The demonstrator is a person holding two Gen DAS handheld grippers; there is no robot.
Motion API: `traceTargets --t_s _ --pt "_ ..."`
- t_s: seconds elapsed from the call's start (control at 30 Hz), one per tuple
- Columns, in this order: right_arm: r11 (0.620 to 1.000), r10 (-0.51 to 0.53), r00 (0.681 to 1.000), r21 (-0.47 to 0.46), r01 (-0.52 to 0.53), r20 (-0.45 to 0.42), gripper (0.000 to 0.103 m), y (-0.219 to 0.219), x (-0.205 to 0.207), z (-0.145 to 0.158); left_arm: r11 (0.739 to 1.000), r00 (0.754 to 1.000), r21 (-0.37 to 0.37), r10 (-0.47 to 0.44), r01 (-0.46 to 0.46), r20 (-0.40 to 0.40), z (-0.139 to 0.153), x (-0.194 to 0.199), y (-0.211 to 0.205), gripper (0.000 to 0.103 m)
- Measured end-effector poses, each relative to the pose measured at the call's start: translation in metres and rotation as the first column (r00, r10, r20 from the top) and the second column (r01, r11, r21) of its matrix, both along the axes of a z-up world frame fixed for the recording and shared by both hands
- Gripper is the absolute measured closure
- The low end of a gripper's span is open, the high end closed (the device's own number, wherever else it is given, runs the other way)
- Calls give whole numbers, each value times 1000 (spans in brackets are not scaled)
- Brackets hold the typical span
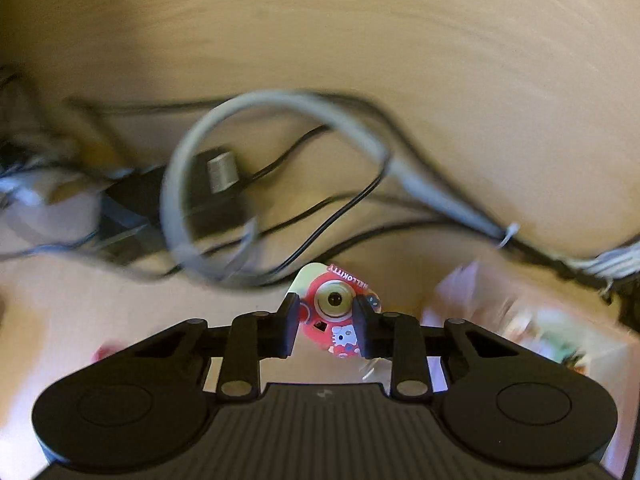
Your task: Organize objects
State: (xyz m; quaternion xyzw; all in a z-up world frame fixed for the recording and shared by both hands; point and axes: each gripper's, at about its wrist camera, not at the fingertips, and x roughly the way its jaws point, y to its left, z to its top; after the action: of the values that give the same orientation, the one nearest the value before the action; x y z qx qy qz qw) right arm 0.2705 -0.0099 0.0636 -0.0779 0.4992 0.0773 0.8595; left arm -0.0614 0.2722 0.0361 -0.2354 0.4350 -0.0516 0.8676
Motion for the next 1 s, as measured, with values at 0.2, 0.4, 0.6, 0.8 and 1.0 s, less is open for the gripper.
traceTargets --t_s 0.2,0.4,0.6,0.8,1.0 --pt "987 88 995 139 -80 -50 75 -4 -65 2 998 998 -18 -60 60 0 -2 20 -18 75" --pt "959 169 981 248 -140 -97 75 -15 -133 -4 990 990 -6 -143 143 8 1 37 -49 75" --pt "953 206 976 243 -182 -76 71 -39 -202 -5 979 979 16 -203 202 16 1 50 -84 75" --pt "968 230 970 84 -237 82 33 -92 -277 17 952 953 71 -301 298 33 10 53 -126 75" --pt "980 166 978 93 -178 130 23 -136 -306 11 828 851 303 -518 473 89 16 50 -184 74"
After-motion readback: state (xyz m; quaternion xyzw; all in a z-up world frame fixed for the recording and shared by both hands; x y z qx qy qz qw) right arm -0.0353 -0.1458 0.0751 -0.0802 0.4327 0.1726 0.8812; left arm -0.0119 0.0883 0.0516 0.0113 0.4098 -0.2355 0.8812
